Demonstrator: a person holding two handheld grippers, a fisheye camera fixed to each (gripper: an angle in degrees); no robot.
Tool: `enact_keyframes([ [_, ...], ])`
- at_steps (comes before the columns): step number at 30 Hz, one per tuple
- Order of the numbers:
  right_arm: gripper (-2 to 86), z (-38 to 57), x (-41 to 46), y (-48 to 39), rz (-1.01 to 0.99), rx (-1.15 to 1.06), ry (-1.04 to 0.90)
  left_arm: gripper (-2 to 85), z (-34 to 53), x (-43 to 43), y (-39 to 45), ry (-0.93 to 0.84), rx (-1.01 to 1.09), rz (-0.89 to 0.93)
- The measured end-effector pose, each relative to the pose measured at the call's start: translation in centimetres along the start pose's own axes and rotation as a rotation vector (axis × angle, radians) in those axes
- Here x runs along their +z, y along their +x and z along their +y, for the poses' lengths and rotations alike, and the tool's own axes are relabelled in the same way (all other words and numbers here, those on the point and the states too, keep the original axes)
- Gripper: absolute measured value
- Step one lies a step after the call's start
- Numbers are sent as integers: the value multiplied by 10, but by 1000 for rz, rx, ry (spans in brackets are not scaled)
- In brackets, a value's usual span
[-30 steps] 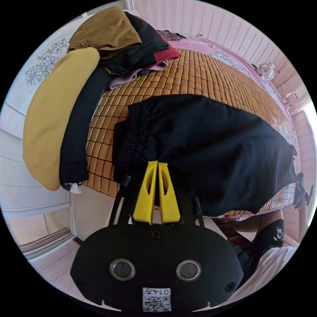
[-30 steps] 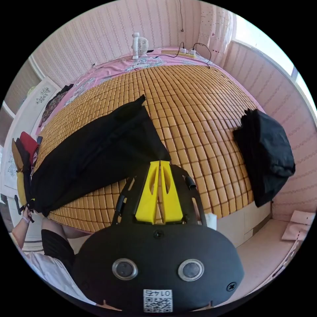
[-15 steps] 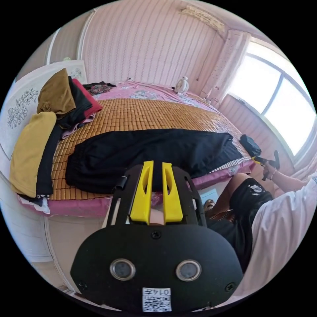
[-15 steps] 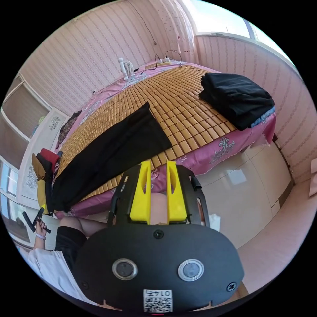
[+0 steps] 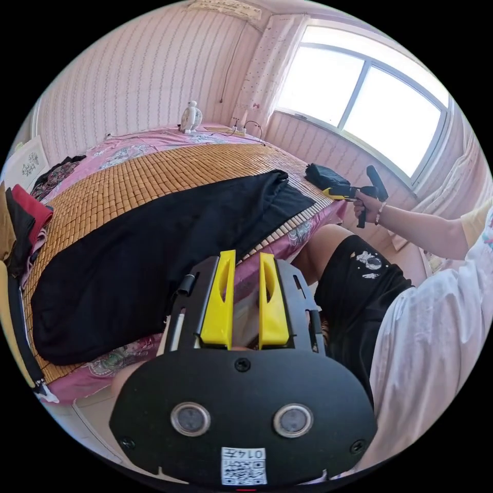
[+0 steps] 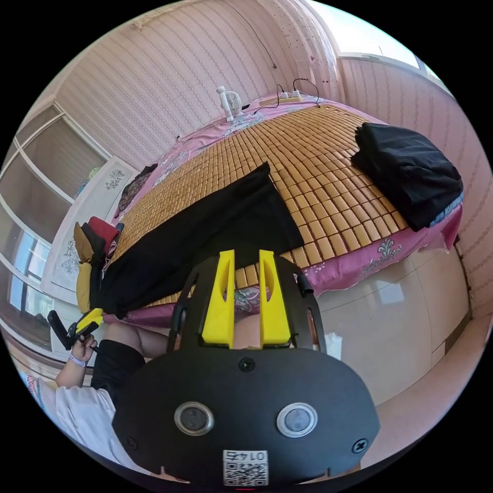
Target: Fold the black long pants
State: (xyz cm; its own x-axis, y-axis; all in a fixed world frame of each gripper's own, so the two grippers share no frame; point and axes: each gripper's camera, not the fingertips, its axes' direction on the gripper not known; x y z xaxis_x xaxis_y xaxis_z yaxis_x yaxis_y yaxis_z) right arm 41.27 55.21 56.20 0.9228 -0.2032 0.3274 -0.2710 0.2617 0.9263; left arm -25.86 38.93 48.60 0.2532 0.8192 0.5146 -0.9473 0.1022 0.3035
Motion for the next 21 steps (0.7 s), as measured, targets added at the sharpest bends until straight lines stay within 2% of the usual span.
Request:
enact_keyframes([
  [6, 85, -57, 40, 20, -65, 36, -41, 80, -59, 69, 21, -117, 83, 20],
  [11, 113, -107, 82, 26, 13, 58, -36, 81, -104, 119, 22, -182, 85, 15],
  [15, 54, -134, 112, 41, 21, 108, -39, 81, -123, 142, 17, -211, 55, 34],
  [16, 22, -138, 111, 45, 8, 105, -41, 81, -126, 149, 16, -227, 54, 42],
  [18, 12, -139, 95, 46, -28, 101, -11, 81, -131, 156, 16, -246, 64, 53],
  [21, 7, -117, 37, 36, -114, -18, 112, 81, -140, 155, 19, -226, 68, 90],
])
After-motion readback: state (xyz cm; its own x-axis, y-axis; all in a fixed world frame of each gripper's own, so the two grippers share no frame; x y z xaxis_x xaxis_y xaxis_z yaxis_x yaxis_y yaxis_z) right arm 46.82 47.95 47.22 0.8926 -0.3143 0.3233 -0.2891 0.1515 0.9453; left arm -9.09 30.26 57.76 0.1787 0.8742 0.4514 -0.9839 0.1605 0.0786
